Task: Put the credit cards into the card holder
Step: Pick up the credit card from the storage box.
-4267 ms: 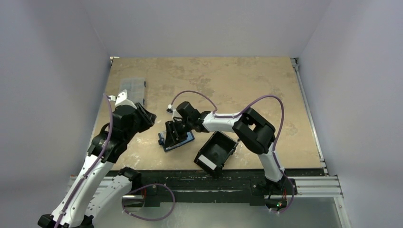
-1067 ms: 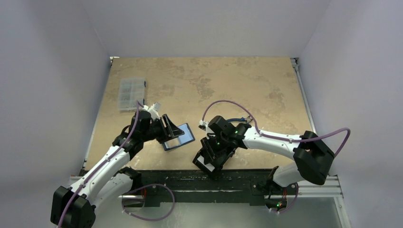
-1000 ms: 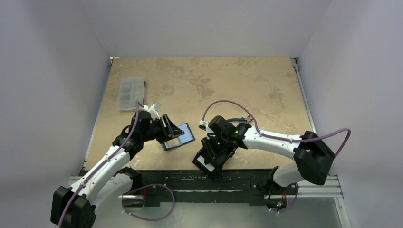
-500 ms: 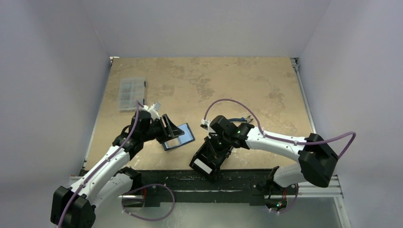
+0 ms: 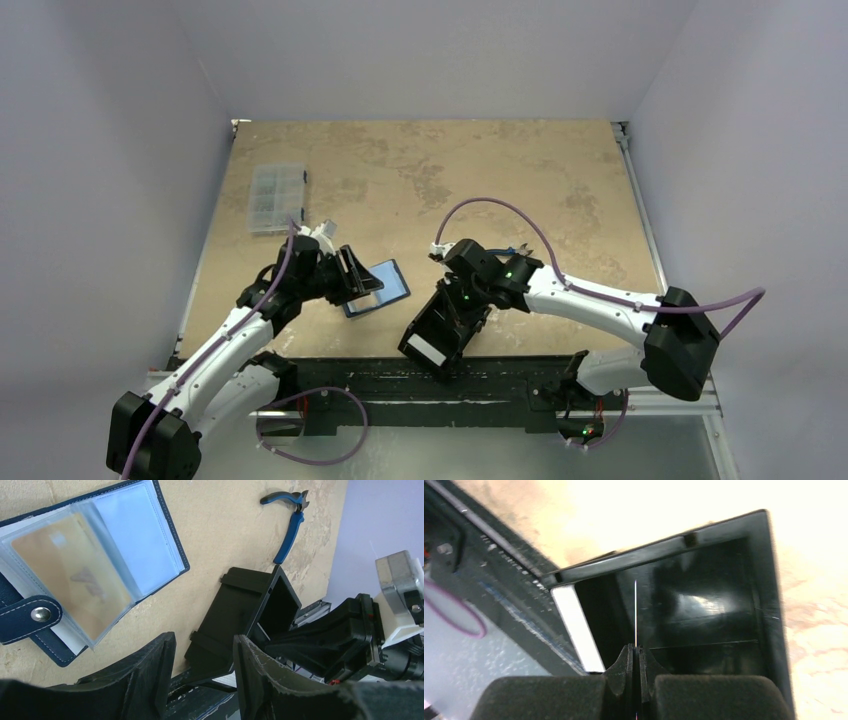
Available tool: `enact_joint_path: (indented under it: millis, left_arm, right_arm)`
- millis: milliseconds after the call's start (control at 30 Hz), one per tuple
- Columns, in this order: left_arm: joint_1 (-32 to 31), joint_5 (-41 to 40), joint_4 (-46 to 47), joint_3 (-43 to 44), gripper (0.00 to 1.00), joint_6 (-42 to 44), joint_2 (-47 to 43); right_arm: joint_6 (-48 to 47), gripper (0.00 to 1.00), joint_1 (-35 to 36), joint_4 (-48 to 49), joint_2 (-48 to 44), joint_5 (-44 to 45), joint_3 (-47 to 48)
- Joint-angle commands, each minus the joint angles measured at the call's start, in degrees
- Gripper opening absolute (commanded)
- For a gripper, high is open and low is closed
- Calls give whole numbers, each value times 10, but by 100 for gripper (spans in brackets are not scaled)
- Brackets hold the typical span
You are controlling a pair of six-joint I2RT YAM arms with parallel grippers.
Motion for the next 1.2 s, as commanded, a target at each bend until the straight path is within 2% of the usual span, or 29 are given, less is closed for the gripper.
enact_joint_path:
  millis: [0, 267, 567, 767, 900, 1067, 1167]
  left_arm:
    - [-2, -3, -9, 14, 49, 13, -10]
    - [-2, -1, -4, 25, 49, 13, -10]
    - [-2, -10, -11, 29, 49, 16, -11]
    - [-2, -24, -16, 28, 49, 25, -5]
    - [-2, -65, -29, 36, 49, 36, 9]
    - [-1, -111, -25, 45, 48, 46, 40]
    - [-1, -123, -5, 44, 46, 51, 65]
  right_arm:
    - [3, 0, 0, -32, -8, 110, 28]
    - [23, 0, 0, -70, 11, 265, 40]
    - [39, 0, -40, -83, -5, 324, 35]
    - [18, 0, -45, -102, -21, 316, 64]
    - [5, 0, -42, -133, -48, 284, 109]
    - [2, 0, -32, -177, -54, 285, 189]
    - [-9, 0, -31, -114, -46, 247, 219]
